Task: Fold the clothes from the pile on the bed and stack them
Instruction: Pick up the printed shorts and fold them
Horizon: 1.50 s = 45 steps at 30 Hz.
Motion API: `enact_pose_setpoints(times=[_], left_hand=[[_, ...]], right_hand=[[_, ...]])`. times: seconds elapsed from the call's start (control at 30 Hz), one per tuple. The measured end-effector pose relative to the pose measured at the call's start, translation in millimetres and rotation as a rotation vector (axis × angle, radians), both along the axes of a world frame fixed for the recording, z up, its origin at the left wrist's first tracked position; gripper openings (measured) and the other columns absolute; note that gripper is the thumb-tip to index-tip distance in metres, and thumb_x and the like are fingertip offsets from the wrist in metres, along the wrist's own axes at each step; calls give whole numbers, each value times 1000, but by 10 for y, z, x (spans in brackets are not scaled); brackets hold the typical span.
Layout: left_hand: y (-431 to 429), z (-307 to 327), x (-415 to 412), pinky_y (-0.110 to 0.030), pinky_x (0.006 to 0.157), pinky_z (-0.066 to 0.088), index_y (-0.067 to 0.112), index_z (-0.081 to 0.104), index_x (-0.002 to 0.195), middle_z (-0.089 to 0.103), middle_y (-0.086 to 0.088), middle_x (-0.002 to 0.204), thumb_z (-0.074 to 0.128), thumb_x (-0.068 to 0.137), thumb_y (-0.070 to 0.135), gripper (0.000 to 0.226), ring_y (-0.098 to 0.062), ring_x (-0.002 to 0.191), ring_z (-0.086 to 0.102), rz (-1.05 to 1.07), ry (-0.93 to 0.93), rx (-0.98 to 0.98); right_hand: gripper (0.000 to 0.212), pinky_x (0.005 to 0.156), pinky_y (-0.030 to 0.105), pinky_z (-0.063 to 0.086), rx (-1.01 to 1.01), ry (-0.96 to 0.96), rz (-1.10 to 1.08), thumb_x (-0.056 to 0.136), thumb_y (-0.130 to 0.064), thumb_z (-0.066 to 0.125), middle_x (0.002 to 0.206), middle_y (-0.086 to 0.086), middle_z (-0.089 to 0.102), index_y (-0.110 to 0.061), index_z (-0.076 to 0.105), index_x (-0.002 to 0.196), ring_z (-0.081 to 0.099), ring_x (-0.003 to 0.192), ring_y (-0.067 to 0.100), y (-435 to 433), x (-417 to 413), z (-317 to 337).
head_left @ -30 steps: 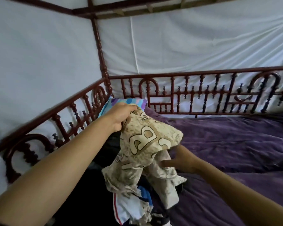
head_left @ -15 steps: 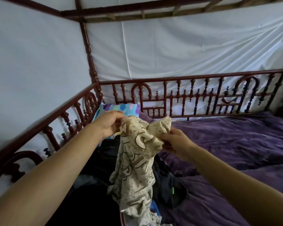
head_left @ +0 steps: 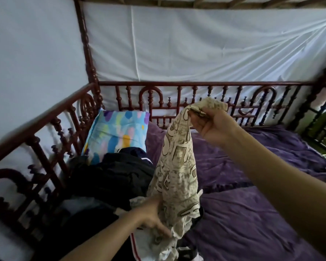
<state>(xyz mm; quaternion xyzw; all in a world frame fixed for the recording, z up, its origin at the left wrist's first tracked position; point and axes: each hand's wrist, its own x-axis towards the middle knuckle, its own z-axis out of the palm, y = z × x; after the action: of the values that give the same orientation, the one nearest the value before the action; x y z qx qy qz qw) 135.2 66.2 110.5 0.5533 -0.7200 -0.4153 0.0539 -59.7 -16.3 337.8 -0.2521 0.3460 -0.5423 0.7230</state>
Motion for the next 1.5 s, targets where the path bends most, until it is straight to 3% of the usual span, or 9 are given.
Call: enact_pose_setpoints(times=[0.17,0.37,0.5,0.67,0.8,0.93,1.1,1.37,1.5], left_hand=[[-161,-218,-633,-28,80,50,15,69,106,70,-1,102,60,87,20,21,-19,98,64,446,272,-204],[-699,756,-352,-28,57,36,6,54,70,53,2,60,53,91,5,21,-8,57,51,525,499,-415],[-759,1447,-615,-20,56,38,13,59,73,55,11,61,54,95,21,24,1,58,50,318,492,-525],[-688,1828,-1247,-28,61,39,4,59,81,55,-1,71,56,94,21,21,-9,65,51,126,350,-545],[-719,1894,-1374,-21,61,46,23,62,87,66,5,81,71,81,15,14,-8,74,62,-4,144,-523],[-723,1674,-1281,-27,63,38,24,59,87,53,5,86,62,78,8,18,-20,84,58,80,-388,-690],[-721,1521,-1414,-32,68,37,20,65,102,49,-2,97,60,81,11,24,-27,96,55,220,-411,-816],[-793,1745,-1787,-18,76,48,19,72,91,71,2,91,52,93,10,22,-16,96,63,325,415,-353],[-836,1717,-2062,-39,94,48,14,72,100,73,-3,99,44,93,28,32,-18,99,65,292,454,-401]], right_hand=[[28,49,24,55,-99,-13,-128,100,-8,43,75,19,72,7,62,86,71,61,22,-29,-318,233],[21,52,31,52,-4,557,-624,95,-9,52,88,20,71,2,59,112,66,62,23,-213,-1469,-64],[67,64,37,47,-124,976,-372,79,-5,74,117,22,61,-14,42,137,59,81,28,-20,-1733,-725],[44,82,33,56,-461,1159,211,60,-47,80,100,-5,71,-29,66,97,67,96,15,414,-1235,-1154],[8,66,37,47,-473,1558,-110,77,-26,55,80,0,68,-19,58,79,62,81,30,400,-1416,-1244],[20,66,37,40,-608,1793,-153,86,-25,49,98,10,69,-26,60,104,62,91,38,341,-1946,-1239],[21,64,37,37,-791,2110,-172,94,-30,43,107,2,66,-24,56,109,62,95,33,257,-2255,-1134],[18,63,34,46,-781,1225,-26,81,-16,51,71,-6,67,-20,68,75,60,68,12,283,-2883,-732],[27,59,35,37,-685,1073,-37,84,-28,49,68,2,53,-6,62,75,47,64,16,296,-3092,-662]])
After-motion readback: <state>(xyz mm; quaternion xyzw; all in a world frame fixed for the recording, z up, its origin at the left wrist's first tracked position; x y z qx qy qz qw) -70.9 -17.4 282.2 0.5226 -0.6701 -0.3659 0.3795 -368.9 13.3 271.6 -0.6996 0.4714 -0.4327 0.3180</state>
